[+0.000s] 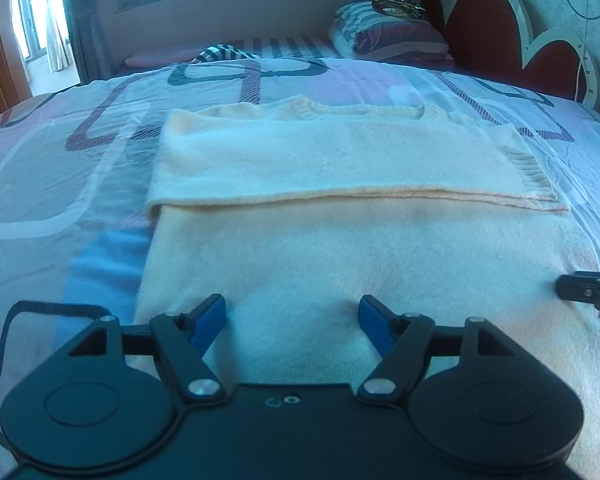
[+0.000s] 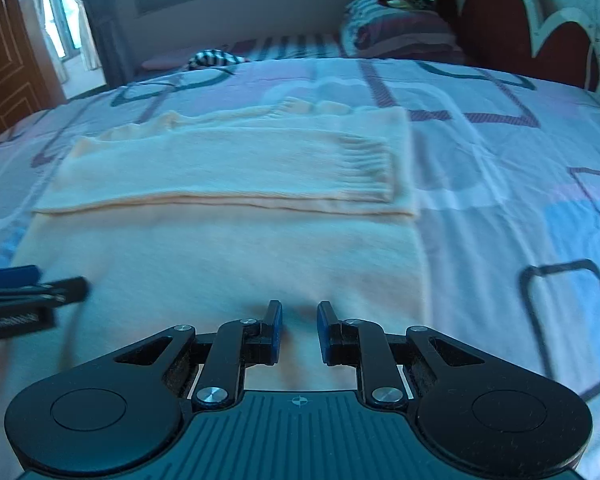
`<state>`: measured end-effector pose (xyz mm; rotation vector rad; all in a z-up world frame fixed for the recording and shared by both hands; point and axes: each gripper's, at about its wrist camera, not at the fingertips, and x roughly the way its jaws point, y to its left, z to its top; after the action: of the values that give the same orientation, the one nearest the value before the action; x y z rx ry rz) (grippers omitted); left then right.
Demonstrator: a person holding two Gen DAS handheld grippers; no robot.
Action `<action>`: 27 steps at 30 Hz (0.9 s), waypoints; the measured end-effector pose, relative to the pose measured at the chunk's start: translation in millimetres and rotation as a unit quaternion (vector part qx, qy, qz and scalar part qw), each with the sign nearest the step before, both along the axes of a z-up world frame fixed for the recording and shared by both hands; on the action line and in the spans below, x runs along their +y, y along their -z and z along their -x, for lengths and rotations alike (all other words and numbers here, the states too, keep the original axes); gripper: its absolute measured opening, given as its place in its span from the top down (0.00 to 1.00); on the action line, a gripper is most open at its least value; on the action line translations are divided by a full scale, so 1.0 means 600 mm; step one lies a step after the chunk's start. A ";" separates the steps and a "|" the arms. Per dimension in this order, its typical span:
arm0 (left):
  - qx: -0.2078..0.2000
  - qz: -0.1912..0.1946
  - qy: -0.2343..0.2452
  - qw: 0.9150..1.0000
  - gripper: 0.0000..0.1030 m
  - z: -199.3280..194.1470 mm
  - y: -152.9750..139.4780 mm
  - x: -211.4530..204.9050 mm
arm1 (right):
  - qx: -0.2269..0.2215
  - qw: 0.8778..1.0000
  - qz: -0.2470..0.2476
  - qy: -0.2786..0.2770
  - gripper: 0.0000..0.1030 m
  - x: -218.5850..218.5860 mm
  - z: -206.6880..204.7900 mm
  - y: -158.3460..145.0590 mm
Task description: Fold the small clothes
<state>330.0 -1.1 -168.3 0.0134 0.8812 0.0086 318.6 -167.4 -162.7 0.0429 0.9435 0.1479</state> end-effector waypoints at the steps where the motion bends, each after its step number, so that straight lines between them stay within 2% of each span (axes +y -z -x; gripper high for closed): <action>1: 0.001 -0.001 -0.004 1.000 0.29 0.002 -0.001 -0.001 | 0.000 1.000 -0.001 0.003 0.82 -0.010 0.004 0.000; 5: 0.004 -0.004 -0.016 1.000 0.32 0.016 -0.011 -0.010 | 0.001 1.000 -0.006 0.006 0.82 -0.028 0.017 -0.008; 10: -0.002 0.000 -0.008 1.000 0.32 0.049 -0.032 -0.030 | -0.008 0.999 -0.032 -0.008 0.82 -0.035 0.040 -0.027; 19: 0.006 0.005 0.005 1.000 0.31 0.120 -0.042 -0.065 | -0.010 0.994 -0.073 -0.083 0.82 0.014 0.096 -0.048; 27: 0.029 -0.008 0.001 1.000 0.30 0.169 -0.017 -0.065 | 0.012 0.987 -0.067 -0.149 0.82 0.068 0.154 -0.024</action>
<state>228.7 -40.0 -158.2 0.0287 0.9390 0.0136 226.0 -126.7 -148.2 0.0286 0.9591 0.4881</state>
